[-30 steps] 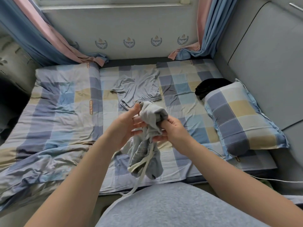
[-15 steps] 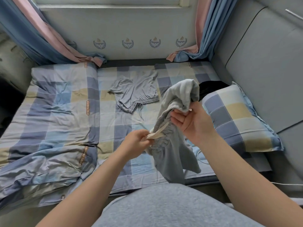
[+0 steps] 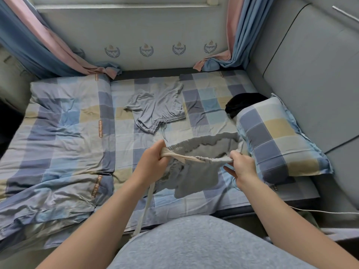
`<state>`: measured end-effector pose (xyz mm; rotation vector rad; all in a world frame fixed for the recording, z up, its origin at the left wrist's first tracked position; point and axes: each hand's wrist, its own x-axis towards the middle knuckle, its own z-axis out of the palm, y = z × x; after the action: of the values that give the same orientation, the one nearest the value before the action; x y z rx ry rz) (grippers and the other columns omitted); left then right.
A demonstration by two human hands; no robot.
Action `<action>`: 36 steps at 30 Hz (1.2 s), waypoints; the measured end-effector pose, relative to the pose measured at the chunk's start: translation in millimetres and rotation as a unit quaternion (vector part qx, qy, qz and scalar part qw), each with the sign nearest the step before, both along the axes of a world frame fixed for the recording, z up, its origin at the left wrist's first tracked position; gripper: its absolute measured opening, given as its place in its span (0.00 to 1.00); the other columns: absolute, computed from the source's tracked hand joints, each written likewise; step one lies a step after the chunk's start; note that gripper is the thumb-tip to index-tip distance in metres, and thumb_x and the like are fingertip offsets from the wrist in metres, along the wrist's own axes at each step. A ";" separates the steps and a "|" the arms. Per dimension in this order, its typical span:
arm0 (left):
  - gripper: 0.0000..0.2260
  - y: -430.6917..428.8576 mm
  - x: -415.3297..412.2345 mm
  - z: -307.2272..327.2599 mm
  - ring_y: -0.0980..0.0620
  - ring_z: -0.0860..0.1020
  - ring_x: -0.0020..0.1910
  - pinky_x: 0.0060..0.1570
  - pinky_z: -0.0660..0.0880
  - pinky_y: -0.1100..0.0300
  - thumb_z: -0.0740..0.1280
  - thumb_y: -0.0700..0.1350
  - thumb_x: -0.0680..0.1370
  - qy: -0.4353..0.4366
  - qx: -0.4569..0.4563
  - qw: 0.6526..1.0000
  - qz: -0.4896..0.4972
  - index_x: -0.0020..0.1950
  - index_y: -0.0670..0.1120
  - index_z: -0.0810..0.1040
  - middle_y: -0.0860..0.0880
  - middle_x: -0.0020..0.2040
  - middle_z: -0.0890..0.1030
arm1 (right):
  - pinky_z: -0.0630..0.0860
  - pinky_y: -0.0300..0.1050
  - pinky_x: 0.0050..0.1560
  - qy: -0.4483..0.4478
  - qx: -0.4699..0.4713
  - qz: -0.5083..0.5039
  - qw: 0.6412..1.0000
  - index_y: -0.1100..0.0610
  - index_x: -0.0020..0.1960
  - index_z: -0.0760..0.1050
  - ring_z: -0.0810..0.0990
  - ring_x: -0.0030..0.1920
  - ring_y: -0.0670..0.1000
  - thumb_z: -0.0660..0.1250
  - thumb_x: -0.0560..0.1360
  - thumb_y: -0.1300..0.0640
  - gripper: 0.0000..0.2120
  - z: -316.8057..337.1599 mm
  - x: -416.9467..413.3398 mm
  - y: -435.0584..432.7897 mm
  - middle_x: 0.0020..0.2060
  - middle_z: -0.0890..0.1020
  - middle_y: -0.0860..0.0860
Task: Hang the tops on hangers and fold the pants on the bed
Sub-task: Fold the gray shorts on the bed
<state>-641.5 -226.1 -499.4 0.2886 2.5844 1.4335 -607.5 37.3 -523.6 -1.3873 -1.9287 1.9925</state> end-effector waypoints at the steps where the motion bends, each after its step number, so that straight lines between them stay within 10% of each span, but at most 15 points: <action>1: 0.15 -0.6 -1.3 3.0 0.57 0.63 0.25 0.26 0.62 0.62 0.63 0.34 0.77 0.002 -0.005 1.000 -0.007 0.39 0.51 0.64 0.52 0.30 0.69 | 0.77 0.52 0.41 0.005 0.037 0.017 0.999 0.58 0.37 0.68 0.73 0.39 0.55 0.66 0.73 0.67 0.10 -7.6 2.1 1.1 0.36 0.72 0.55; 5: 0.17 -3.5 -6.5 16.6 0.57 0.66 0.26 0.28 0.65 0.61 0.62 0.33 0.78 0.004 -0.014 0.998 -0.060 0.42 0.57 0.71 0.51 0.33 0.73 | 0.77 0.54 0.42 -0.053 0.083 0.220 0.970 0.53 0.68 0.62 0.74 0.40 0.55 0.67 0.73 0.69 0.27 -20.6 3.9 1.1 0.49 0.72 0.58; 9: 0.22 -3.7 -6.1 29.7 0.53 0.75 0.35 0.34 0.71 0.58 0.61 0.28 0.75 -0.015 -0.029 0.990 -0.135 0.40 0.56 0.81 0.57 0.39 0.78 | 0.73 0.57 0.65 -0.212 0.229 0.529 0.789 0.46 0.81 0.47 0.72 0.67 0.61 0.77 0.69 0.53 0.51 -9.8 -1.5 -15.4 0.72 0.66 0.59; 12: 0.24 -2.7 -2.2 35.2 0.56 0.76 0.41 0.40 0.70 0.65 0.61 0.26 0.74 -0.016 -0.038 0.983 -0.176 0.38 0.56 0.83 0.59 0.42 0.78 | 0.61 0.58 0.74 -0.048 0.293 0.544 0.785 0.40 0.81 0.49 0.56 0.77 0.57 0.76 0.71 0.49 0.48 4.8 -16.1 -38.9 0.78 0.56 0.50; 15: 0.23 -3.1 2.3 37.9 0.57 0.77 0.44 0.44 0.69 0.69 0.61 0.25 0.72 -0.003 -0.027 0.985 -0.170 0.40 0.52 0.85 0.57 0.44 0.79 | 0.65 0.56 0.71 0.017 0.246 0.615 0.749 0.41 0.72 0.69 0.63 0.73 0.53 0.74 0.72 0.50 0.31 15.0 -28.9 -58.7 0.73 0.66 0.50; 18: 0.20 -9.1 2.5 38.5 0.56 0.77 0.43 0.43 0.69 0.67 0.61 0.29 0.72 -0.013 -0.020 0.988 -0.154 0.41 0.51 0.86 0.58 0.43 0.79 | 0.74 0.50 0.49 0.015 0.236 0.606 0.760 0.48 0.43 0.77 0.79 0.52 0.56 0.68 0.75 0.58 0.06 15.3 -31.9 -71.7 0.46 0.81 0.51; 25: 0.28 -39.9 -4.9 29.4 0.43 0.81 0.54 0.61 0.75 0.41 0.62 0.64 0.73 -0.138 0.057 0.983 -0.109 0.50 0.41 0.86 0.48 0.55 0.83 | 0.68 0.39 0.33 0.147 0.217 0.451 0.853 0.54 0.41 0.77 0.72 0.29 0.42 0.68 0.77 0.62 0.07 27.7 -38.5 -59.8 0.27 0.76 0.44; 31: 0.19 -30.8 -9.2 20.9 0.50 0.79 0.61 0.61 0.72 0.60 0.63 0.47 0.69 -0.233 0.098 0.956 -0.148 0.55 0.44 0.84 0.49 0.59 0.83 | 0.65 0.41 0.31 0.207 0.194 0.418 0.863 0.55 0.40 0.76 0.68 0.27 0.45 0.69 0.75 0.64 0.08 52.8 -49.6 -62.9 0.24 0.75 0.45; 36: 0.21 -5.3 -6.1 20.7 0.56 0.82 0.51 0.54 0.79 0.54 0.78 0.56 0.70 -0.140 0.042 0.987 -0.069 0.54 0.48 0.74 0.53 0.50 0.82 | 0.69 0.41 0.32 0.224 0.199 0.404 0.864 0.56 0.40 0.77 0.73 0.28 0.44 0.70 0.74 0.64 0.06 63.7 -50.6 -72.0 0.27 0.78 0.47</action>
<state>-647.6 -231.4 -478.7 0.2520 2.2406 1.4224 -658.1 -34.6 -459.9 0.0403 -2.6668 1.7109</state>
